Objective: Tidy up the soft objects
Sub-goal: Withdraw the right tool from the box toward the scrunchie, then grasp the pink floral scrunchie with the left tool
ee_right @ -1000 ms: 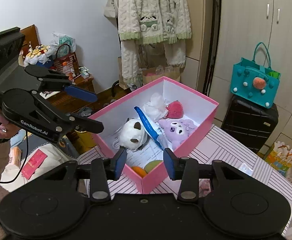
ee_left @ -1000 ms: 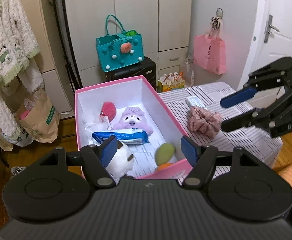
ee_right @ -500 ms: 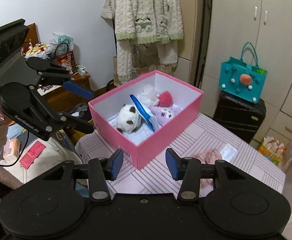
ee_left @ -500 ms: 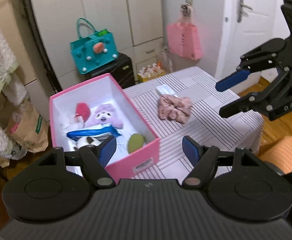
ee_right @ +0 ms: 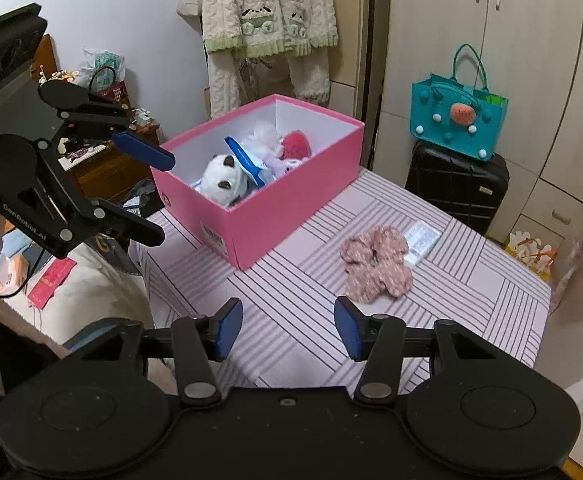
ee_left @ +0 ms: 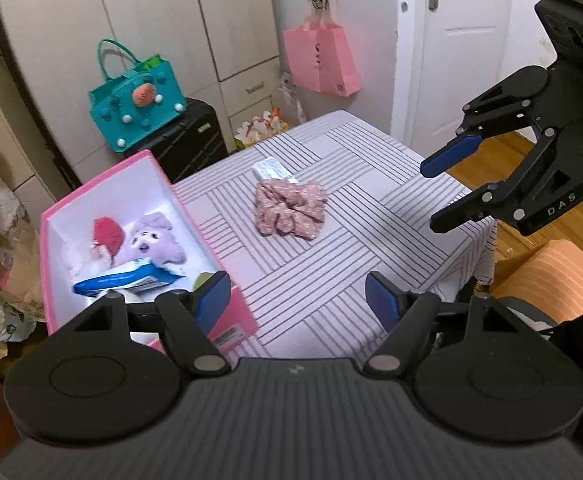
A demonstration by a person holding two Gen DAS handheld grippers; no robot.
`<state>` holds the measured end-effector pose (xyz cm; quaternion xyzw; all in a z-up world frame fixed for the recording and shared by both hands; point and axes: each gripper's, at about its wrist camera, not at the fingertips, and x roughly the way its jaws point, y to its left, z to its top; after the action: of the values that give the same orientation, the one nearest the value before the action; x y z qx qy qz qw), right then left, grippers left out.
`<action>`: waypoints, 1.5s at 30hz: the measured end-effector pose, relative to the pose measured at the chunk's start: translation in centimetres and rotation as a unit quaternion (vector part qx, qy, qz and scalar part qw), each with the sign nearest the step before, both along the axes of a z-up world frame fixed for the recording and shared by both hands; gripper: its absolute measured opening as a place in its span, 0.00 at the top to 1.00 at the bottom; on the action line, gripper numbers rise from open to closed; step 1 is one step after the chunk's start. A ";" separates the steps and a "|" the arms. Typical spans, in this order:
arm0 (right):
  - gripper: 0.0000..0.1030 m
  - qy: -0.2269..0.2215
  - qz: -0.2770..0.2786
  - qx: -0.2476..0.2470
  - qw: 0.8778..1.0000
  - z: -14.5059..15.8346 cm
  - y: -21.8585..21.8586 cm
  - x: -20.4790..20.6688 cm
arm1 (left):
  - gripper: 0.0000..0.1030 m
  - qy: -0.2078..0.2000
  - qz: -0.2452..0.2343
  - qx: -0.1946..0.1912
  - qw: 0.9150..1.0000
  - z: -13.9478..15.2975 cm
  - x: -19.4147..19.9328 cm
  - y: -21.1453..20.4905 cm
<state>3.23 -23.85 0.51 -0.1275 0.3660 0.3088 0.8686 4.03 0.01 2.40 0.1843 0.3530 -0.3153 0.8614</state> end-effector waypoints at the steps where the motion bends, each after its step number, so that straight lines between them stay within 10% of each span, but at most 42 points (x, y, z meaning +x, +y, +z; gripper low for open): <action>1: 0.44 0.001 0.001 0.002 1.000 -0.3 -0.4 0.1 | 0.28 0.003 -0.003 0.001 1.000 -0.2 0.1 -0.4; 17: 0.30 -0.012 0.018 0.015 1.000 -6.6 -3.9 5.2 | 0.28 0.073 -0.018 -0.043 0.996 -4.6 5.7 -7.3; 32: 0.30 -0.060 0.005 0.016 0.998 -10.3 -6.6 12.0 | 0.25 0.051 0.099 -0.081 0.990 -9.5 12.7 -10.4; 37: 0.30 -0.071 -0.003 0.022 0.997 -11.5 -8.0 13.4 | 0.25 0.099 0.127 -0.077 0.984 -11.8 14.7 -11.7; 45: 0.30 -0.026 -0.042 0.049 0.998 -12.3 -10.2 16.8 | 0.25 0.054 0.180 -0.114 0.975 -13.9 16.1 -11.9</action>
<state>20.06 -34.01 -11.75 -0.0774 0.3330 0.2864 0.8951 20.13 -11.88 -11.49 0.0010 0.3886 -0.2024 0.8989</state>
